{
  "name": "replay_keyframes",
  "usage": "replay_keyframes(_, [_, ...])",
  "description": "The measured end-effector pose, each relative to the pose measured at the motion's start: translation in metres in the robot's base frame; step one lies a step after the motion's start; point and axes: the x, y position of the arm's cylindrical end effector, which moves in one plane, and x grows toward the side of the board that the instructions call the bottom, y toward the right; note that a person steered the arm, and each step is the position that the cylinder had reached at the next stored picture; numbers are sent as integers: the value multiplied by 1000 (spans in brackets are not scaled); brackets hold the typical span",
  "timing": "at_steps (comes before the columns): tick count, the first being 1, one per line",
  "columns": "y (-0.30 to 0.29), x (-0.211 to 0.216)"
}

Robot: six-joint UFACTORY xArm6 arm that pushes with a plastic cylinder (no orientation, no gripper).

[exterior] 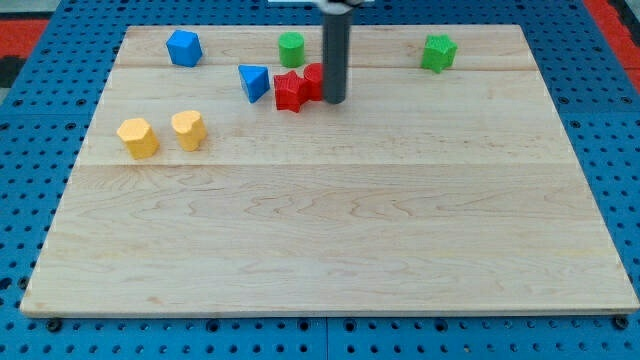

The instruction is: Move the red star top left to the yellow heart

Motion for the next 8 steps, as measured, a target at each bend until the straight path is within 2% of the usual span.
replay_keyframes(2, [14, -27])
replay_keyframes(3, [-41, -31])
replay_keyframes(4, [-42, -5])
replay_keyframes(5, [-71, 1])
replay_keyframes(7, [-82, 3])
replay_keyframes(8, [-127, -13])
